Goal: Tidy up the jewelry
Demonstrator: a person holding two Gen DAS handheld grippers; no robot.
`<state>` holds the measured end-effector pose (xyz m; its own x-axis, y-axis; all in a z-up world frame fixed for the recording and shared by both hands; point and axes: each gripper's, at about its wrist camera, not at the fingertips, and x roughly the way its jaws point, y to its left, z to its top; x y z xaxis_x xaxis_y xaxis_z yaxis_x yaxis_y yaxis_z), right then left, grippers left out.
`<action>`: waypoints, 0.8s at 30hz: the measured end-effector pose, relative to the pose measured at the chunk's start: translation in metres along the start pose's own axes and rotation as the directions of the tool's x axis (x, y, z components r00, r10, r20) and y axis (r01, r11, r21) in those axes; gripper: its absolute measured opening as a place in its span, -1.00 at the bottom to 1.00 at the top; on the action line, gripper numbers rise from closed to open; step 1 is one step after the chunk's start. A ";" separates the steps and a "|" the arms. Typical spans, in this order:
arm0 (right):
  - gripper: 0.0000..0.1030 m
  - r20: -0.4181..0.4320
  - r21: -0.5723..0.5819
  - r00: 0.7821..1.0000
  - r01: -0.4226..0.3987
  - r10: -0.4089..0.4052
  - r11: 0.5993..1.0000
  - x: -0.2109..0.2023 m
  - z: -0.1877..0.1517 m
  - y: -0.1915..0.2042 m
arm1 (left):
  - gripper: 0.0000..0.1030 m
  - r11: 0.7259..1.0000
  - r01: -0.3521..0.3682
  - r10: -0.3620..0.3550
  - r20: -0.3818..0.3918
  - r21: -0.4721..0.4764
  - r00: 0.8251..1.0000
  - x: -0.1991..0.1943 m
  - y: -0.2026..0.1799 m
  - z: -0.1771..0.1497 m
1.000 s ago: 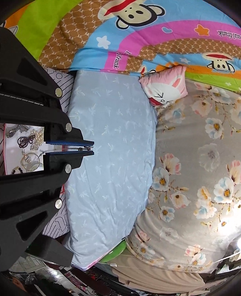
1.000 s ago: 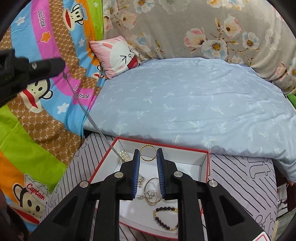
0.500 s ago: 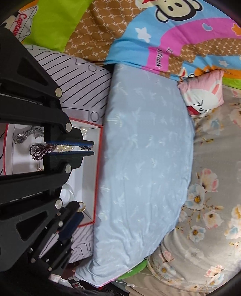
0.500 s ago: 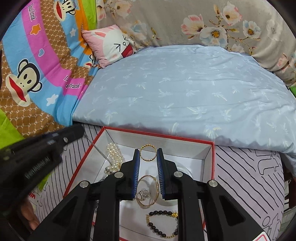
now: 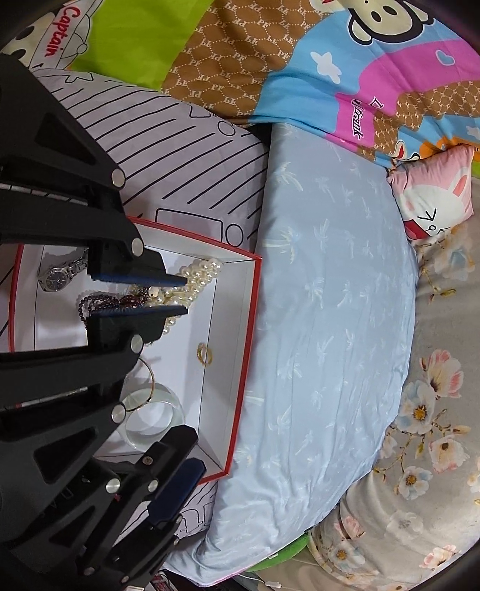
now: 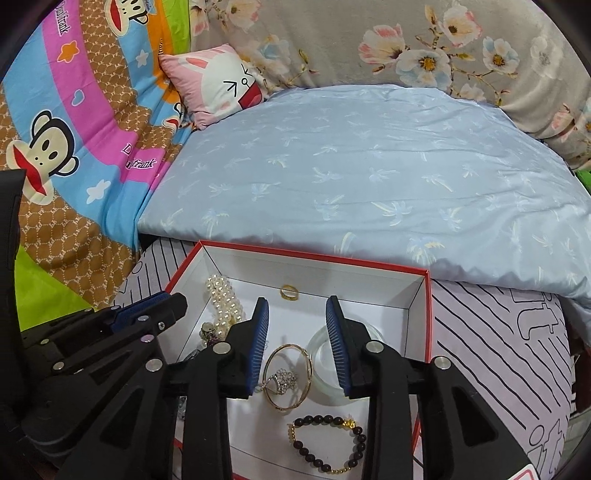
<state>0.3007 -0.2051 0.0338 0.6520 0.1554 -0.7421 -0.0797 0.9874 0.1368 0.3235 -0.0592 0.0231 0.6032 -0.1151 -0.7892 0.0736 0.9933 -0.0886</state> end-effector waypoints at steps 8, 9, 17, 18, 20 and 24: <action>-0.23 0.007 0.007 1.000 0.021 -0.021 1.000 -0.008 -0.007 0.000 | -0.33 1.000 -0.025 0.025 0.003 -0.003 1.000 -0.003 -0.001 -0.009; -0.21 0.006 0.008 1.000 0.024 -0.024 1.000 -0.009 -0.008 -0.001 | -0.29 0.999 -0.035 0.035 0.005 -0.006 0.999 -0.004 0.000 -0.010; 0.03 -0.001 0.010 0.998 0.066 -0.066 0.998 -0.020 -0.024 -0.001 | -0.14 0.998 -0.068 0.068 -0.001 0.001 0.998 -0.010 0.002 -0.026; 0.09 0.000 0.012 0.997 0.072 -0.072 0.997 -0.023 -0.027 -0.001 | -0.10 0.997 -0.075 0.075 0.000 0.002 0.997 -0.012 0.003 -0.027; 0.15 -0.002 0.021 0.997 0.080 -0.080 0.997 -0.027 -0.031 -0.002 | -0.01 0.996 -0.091 0.091 0.003 0.001 0.996 -0.015 0.004 -0.032; 0.19 -0.009 0.032 0.996 0.091 -0.091 0.995 -0.033 -0.041 -0.003 | 0.02 0.994 -0.106 0.106 0.001 0.012 0.994 -0.020 0.003 -0.040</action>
<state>0.2488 -0.2116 0.0311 0.6501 0.0652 -0.7570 0.0045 0.9960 0.0896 0.2800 -0.0538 0.0148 0.6086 -0.0088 -0.7934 0.0188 0.9998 0.0034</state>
